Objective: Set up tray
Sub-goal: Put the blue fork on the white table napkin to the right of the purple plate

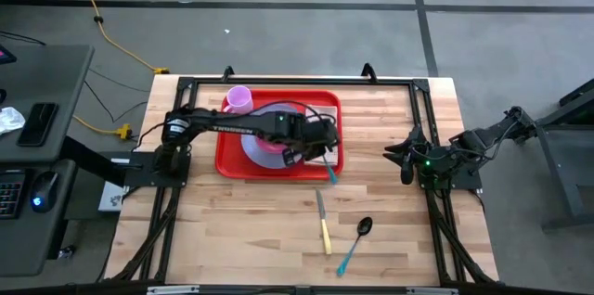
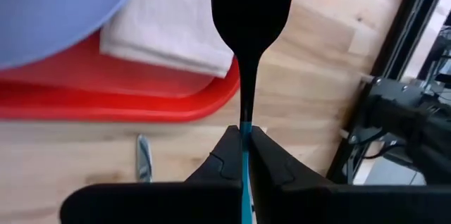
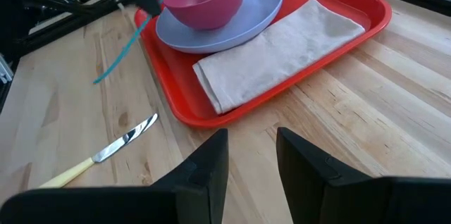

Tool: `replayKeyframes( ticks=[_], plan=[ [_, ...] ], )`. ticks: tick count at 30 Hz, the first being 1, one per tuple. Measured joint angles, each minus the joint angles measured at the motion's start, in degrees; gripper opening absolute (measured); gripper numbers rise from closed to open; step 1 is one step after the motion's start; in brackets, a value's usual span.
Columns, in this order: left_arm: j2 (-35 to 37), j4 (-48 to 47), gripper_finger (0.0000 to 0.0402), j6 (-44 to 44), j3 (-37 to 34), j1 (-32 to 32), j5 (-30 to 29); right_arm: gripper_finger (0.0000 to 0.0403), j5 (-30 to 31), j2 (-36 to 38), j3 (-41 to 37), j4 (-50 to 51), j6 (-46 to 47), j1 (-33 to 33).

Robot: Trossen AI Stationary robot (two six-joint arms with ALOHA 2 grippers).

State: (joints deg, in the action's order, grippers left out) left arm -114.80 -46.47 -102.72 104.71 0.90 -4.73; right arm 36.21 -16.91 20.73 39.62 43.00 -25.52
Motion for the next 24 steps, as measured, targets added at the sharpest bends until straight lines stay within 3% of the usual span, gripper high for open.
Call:
replayKeyframes(
  ticks=[24],
  plan=[
    [-2.9,7.2,0.0035,10.7,0.8,9.6,5.9,0.0099,0.3,0.0,0.0,0.0,0.2,0.0]
  ],
)
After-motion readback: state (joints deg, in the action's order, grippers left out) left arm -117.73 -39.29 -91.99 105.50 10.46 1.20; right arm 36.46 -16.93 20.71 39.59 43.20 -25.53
